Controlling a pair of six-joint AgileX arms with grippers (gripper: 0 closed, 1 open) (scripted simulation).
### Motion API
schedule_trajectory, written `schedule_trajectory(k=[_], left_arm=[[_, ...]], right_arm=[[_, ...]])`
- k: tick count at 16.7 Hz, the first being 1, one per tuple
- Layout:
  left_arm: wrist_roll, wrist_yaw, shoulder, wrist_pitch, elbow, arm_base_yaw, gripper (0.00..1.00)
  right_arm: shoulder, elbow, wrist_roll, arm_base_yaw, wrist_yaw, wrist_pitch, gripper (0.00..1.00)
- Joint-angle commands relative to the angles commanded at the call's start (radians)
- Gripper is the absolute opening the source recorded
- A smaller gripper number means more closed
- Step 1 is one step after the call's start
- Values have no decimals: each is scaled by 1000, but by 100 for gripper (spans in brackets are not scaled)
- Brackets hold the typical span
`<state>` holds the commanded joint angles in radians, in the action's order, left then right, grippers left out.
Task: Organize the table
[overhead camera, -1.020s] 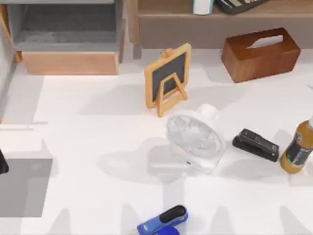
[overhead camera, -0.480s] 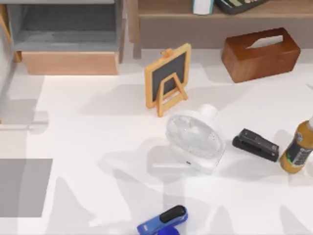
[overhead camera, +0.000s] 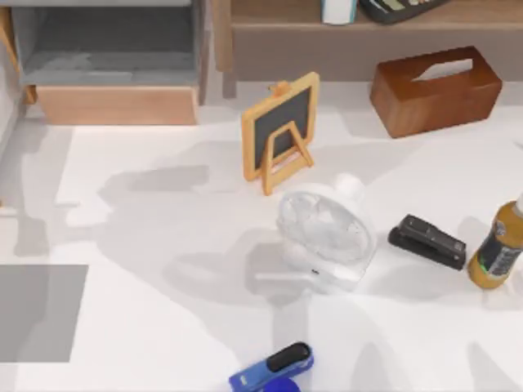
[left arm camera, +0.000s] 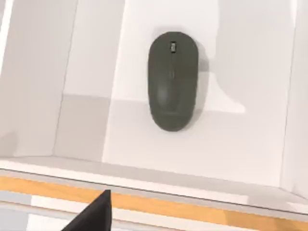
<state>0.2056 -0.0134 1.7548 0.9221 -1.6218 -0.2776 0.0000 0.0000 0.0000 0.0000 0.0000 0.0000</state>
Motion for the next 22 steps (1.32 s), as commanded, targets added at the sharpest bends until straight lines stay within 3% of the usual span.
schedule_trajectory(k=[6, 11, 14, 22], left_arm=[[41, 22, 529, 265, -523, -51, 100], [61, 39, 802, 400, -808, -57, 100], [67, 45, 863, 429, -877, -49, 100], [72, 45, 862, 410, -855, -56, 100]], right_arm=[[0, 0, 0, 0, 0, 0, 100], [0, 0, 0, 0, 0, 0, 100], [0, 0, 0, 0, 0, 0, 100], [0, 0, 0, 0, 0, 0, 100]])
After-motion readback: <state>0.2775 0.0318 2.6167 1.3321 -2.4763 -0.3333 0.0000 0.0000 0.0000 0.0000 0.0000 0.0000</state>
